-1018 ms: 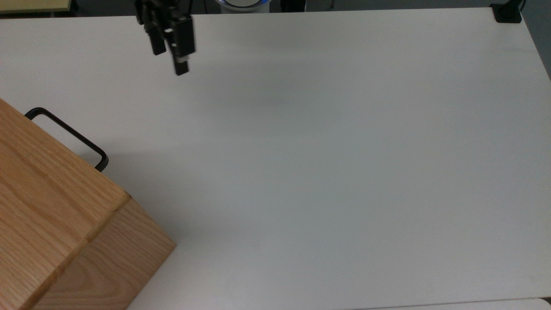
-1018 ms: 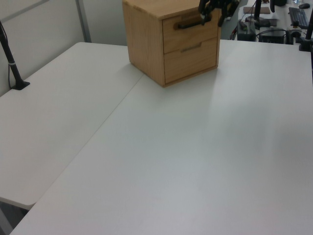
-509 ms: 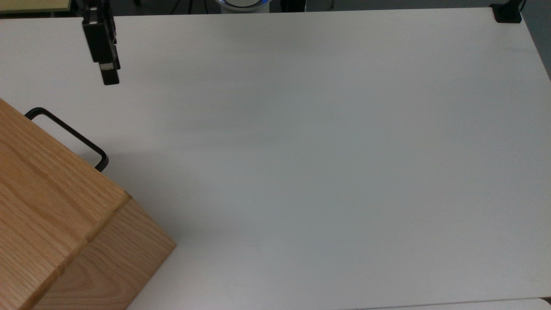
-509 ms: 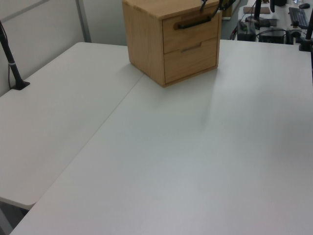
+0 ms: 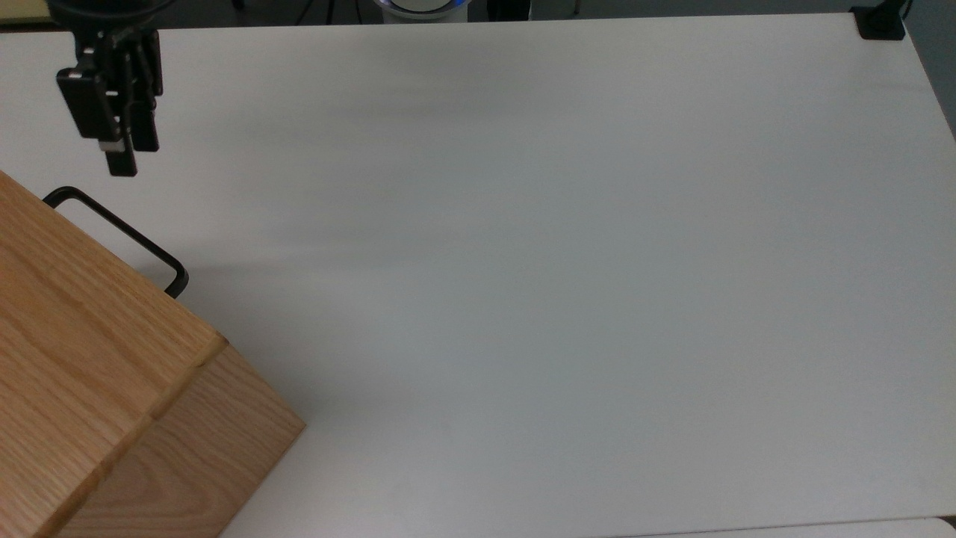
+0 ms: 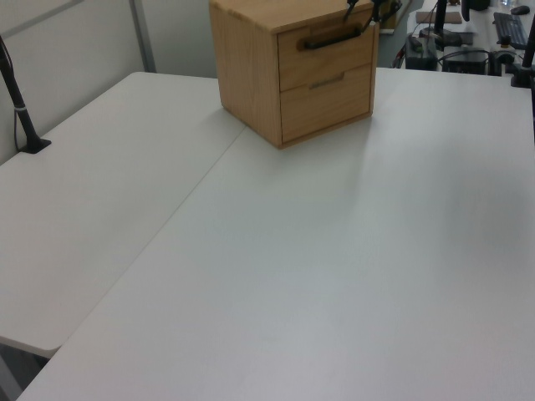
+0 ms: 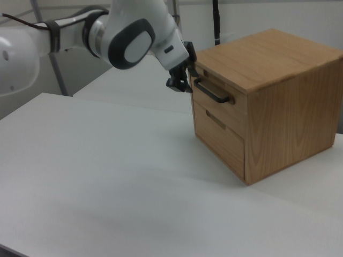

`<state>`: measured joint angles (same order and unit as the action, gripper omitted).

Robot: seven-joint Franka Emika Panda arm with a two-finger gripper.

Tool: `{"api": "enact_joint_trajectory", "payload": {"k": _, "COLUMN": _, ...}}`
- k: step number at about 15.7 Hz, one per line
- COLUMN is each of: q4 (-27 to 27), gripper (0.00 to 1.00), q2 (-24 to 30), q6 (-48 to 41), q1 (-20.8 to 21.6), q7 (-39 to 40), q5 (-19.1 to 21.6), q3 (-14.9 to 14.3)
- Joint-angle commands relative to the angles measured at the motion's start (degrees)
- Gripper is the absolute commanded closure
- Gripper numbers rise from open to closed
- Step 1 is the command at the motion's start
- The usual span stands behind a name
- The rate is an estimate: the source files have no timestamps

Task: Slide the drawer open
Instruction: 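Move the gripper toward the upper drawer's dark bar handle and lower it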

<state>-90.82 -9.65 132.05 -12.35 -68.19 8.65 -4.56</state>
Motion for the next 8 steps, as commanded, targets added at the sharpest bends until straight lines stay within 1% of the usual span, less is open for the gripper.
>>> {"api": "enact_joint_trajectory", "payload": {"k": 1, "q4": 0.64, "gripper": 0.47, "q2": -2.12, "q6": 3.56, "q1": 0.74, "q7": -3.00, "q5": -0.30, "q3": -1.94}}
{"api": "enact_joint_trajectory", "payload": {"k": 8, "q4": 2.05, "gripper": 0.47, "q2": -5.11, "q6": 5.67, "q1": 0.66, "q7": -3.00, "q5": -0.74, "q3": -2.03}}
